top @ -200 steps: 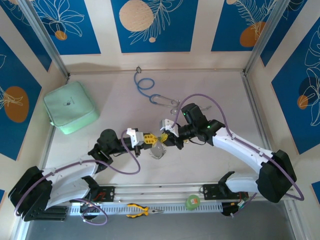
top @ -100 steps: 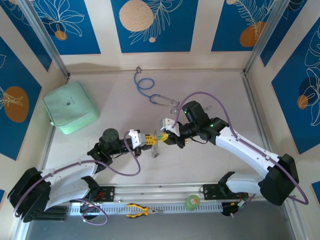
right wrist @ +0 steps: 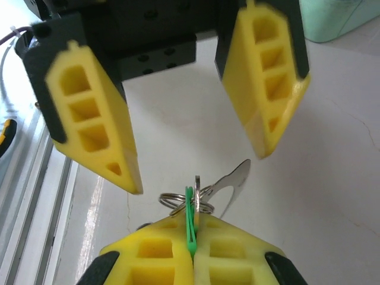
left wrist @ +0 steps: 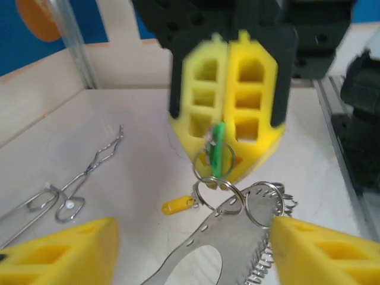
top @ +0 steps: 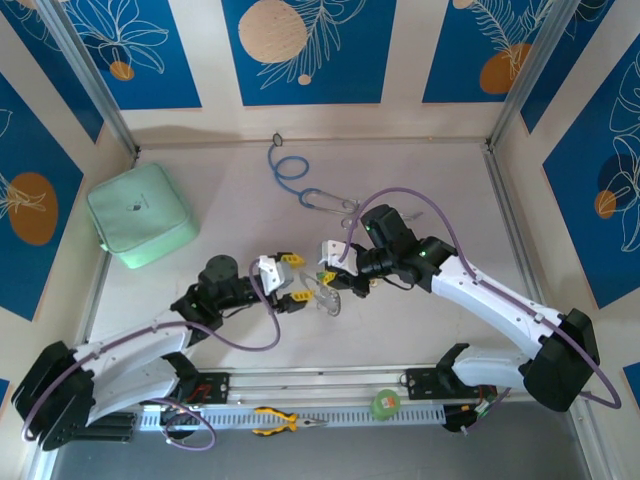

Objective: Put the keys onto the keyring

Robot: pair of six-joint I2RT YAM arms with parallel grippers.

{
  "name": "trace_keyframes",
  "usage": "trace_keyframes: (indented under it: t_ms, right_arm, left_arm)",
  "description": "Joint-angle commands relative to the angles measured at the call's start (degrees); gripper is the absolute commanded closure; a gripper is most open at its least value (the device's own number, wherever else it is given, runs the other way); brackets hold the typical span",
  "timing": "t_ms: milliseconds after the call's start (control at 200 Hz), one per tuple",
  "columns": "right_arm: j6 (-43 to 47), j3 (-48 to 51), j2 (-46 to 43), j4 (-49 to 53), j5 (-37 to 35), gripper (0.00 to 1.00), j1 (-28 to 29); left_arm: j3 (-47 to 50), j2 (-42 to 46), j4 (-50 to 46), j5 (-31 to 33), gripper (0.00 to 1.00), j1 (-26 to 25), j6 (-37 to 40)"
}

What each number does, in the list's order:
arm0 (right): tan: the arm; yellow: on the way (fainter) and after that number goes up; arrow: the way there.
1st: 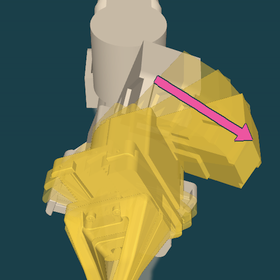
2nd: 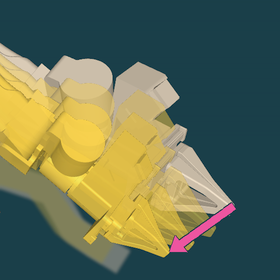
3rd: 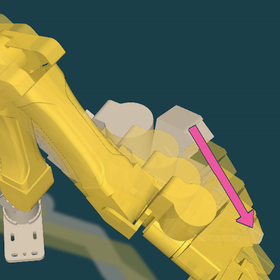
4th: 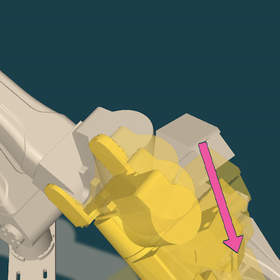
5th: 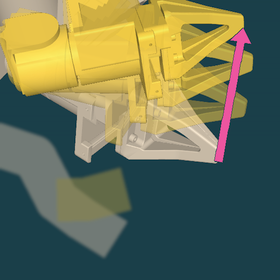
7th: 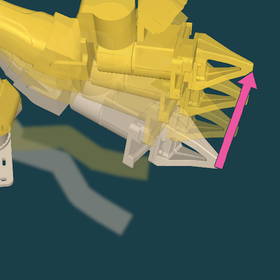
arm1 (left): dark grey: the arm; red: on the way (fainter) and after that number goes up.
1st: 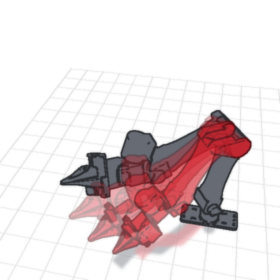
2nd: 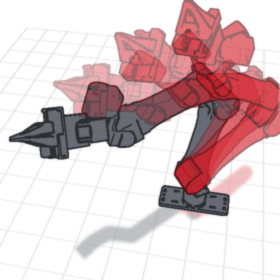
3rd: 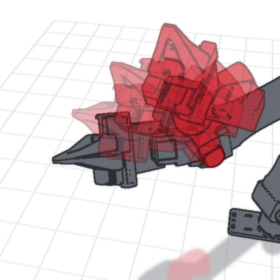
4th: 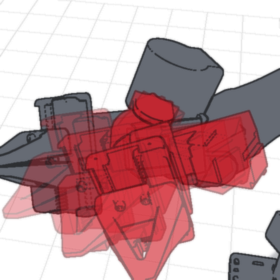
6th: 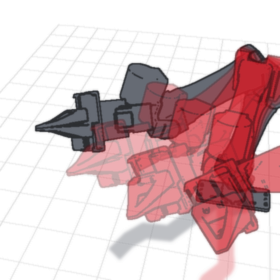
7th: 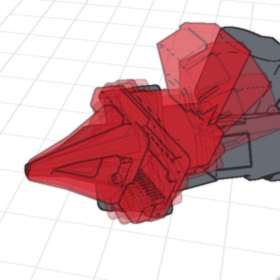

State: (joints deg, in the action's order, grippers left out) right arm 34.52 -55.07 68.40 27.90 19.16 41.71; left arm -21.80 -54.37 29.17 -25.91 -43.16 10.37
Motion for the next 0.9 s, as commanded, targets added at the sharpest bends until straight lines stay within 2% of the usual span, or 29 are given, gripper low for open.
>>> trace_keyframes:
  t_ms: [0, 240, 350, 425, 560, 685, 895]
  right_arm:
    - [0.99, -2.69, 0.79, -1.38, -0.51, 1.0, 0.97]
    - [-1.9, -7.49, 10.68, -12.42, -0.12, 1.0, 6.49]
    - [-7.19, -11.09, 17.19, -19.96, 1.52, 1.0, 9.98]
    - [-11.87, -13.08, 21.41, -25.35, 2.64, 1.0, 11.73]
    - [-16.8, -13.19, 27.66, -31.46, -0.13, 1.0, 12.22]
    - [-9.01, -12.58, 30.9, -21.19, -8.04, 1.0, 11.66]
    - [1.9, -9.04, 30.03, -7.05, -18.0, 1.0, 9.54]
  left_arm:
    - [1.28, 7.51, -0.69, 8.56, 0.0, -0.13, -3.93]
    - [1.31, 19.92, -8.47, 46.32, 0.0, 0.04, -13.75]
    - [-2.96, 22.24, -20.21, 61.5, 0.0, 0.68, -19.37]
    - [-3.85, 23.54, -25.97, 68.09, 0.0, 0.96, -23.28]
    - [-2.4, 28.2, -30.1, 72.44, 0.0, 1.11, -26.27]
    - [-3.23, 29.16, -33.38, 72.58, 0.0, 1.21, -25.75]
    - [-7.97, 20.15, -37.52, 70.64, 0.0, 1.3, -25.83]
